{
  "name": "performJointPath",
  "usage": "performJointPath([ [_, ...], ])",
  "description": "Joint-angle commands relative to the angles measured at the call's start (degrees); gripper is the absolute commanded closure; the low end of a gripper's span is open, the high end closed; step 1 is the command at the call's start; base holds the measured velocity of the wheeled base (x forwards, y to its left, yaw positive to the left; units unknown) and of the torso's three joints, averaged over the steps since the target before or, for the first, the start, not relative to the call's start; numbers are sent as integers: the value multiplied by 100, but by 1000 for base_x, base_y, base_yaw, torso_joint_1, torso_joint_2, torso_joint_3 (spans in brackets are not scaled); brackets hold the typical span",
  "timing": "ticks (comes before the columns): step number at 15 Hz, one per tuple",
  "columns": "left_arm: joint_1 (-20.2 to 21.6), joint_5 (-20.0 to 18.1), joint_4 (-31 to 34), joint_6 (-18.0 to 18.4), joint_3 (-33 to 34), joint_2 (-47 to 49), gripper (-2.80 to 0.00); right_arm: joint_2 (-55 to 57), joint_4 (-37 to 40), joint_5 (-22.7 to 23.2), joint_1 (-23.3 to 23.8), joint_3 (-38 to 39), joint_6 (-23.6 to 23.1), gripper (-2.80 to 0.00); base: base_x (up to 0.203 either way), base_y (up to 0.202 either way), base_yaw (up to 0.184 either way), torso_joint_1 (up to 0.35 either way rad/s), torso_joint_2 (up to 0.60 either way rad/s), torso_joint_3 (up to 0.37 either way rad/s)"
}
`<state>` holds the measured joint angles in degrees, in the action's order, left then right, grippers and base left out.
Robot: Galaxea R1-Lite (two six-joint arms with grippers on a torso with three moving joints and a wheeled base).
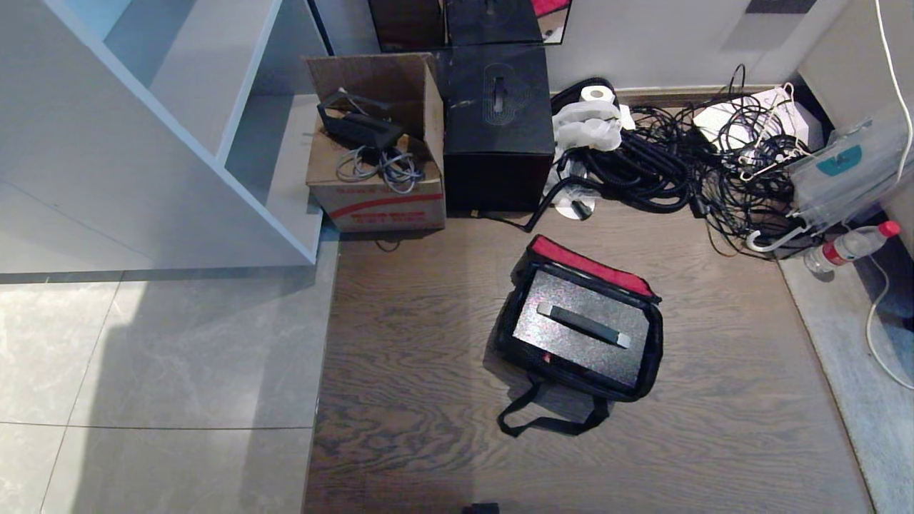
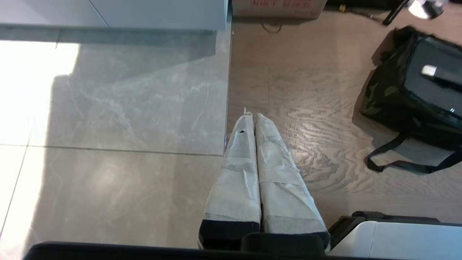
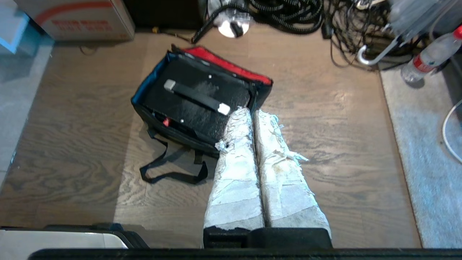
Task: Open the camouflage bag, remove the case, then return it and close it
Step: Grip the handle
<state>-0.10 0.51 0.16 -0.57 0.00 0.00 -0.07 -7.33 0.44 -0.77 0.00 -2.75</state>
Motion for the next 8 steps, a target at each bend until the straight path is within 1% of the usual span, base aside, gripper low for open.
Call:
performJointPath([
  [1, 1, 2, 2, -4, 0, 0, 0, 25, -6, 0, -2, 229, -7, 0, 0, 0, 0, 5, 3, -193],
  [8, 1, 2, 2, -4, 0, 0, 0, 25, -6, 0, -2, 229, 2, 0, 0, 0, 0, 2, 3, -198],
])
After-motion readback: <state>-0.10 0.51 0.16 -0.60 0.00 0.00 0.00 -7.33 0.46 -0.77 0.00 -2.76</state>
